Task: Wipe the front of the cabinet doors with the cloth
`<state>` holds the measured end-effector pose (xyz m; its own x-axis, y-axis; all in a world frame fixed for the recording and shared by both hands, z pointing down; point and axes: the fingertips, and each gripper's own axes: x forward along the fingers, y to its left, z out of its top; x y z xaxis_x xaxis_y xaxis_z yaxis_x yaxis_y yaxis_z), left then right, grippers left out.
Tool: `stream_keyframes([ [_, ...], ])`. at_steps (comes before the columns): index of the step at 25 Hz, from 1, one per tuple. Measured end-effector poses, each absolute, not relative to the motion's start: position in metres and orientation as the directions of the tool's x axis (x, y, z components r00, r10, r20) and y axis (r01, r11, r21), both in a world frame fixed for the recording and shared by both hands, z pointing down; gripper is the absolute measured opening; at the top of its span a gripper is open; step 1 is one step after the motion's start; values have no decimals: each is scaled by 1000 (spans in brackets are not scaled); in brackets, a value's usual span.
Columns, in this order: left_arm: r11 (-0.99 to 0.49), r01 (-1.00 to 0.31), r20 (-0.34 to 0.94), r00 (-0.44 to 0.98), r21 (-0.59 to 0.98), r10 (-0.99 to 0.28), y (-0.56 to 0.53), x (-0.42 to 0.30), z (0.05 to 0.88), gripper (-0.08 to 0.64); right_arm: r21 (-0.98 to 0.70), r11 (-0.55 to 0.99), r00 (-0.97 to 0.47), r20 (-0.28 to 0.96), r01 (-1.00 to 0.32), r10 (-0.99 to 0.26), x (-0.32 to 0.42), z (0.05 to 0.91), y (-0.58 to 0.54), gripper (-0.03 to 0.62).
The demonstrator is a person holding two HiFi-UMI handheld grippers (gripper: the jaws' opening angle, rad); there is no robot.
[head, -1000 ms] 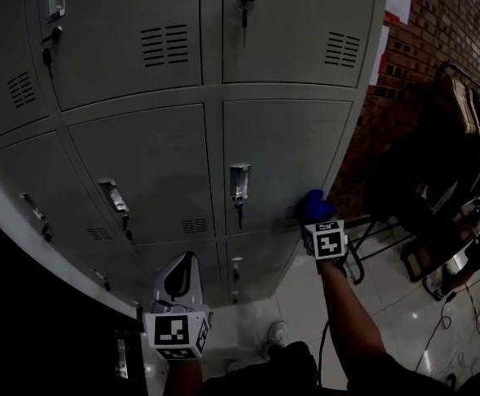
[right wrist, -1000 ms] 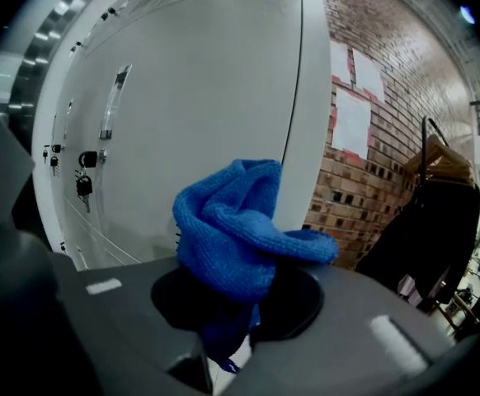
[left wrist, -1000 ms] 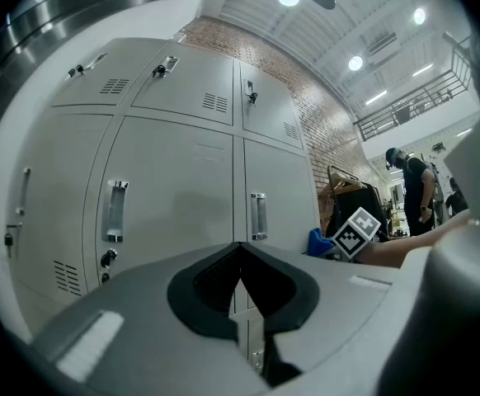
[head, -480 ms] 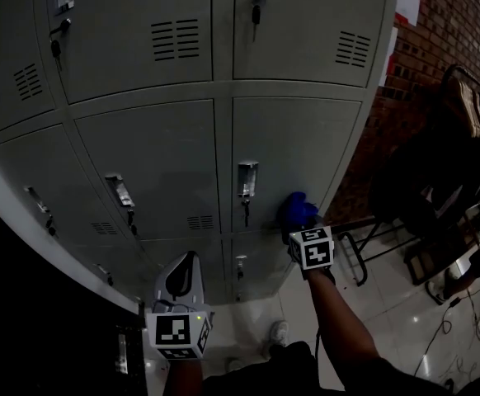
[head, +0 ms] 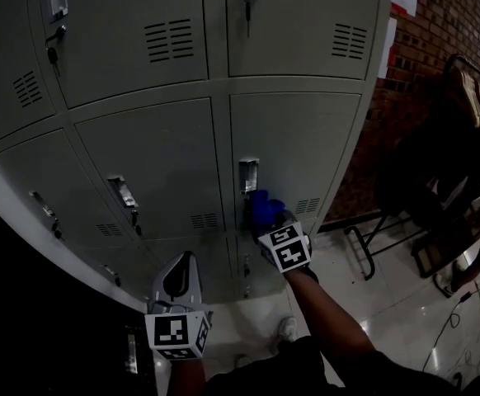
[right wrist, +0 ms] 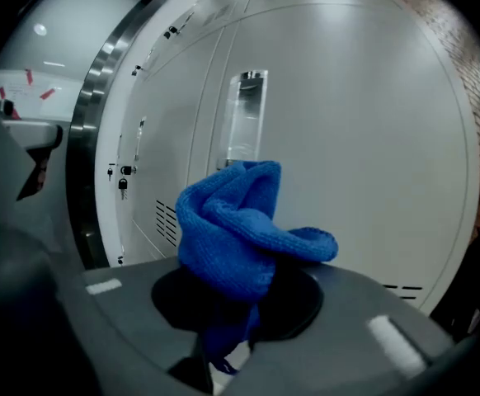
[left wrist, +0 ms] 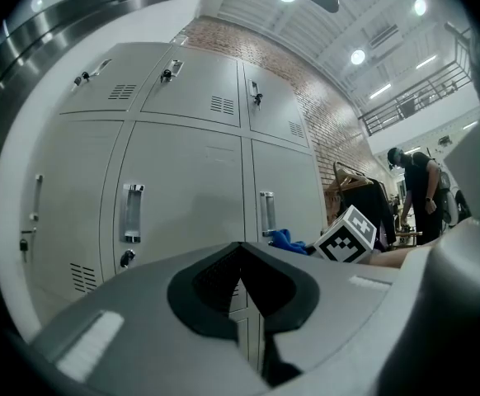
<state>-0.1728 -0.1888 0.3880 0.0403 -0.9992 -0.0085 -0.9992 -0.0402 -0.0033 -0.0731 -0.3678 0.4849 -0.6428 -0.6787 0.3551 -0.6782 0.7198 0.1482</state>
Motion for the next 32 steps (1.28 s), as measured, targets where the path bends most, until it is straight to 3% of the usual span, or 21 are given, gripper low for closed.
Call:
stream_keyframes([
  [14,-12,-1000,12,12,-20,-1000,-183,-187,400,17,93,737,-676,335,-670,-657,-84,481,-353,84],
  [25,-51,-999,-12,51,7,-999,-186,-176,394,17,141,701,-683,156,-699,-713,-40,414,-304,84],
  [32,-82,-997,-15,82,-1,-997,-190,-162,391,17,147,698,-685,136,-701,-716,-26,408,-285,84],
])
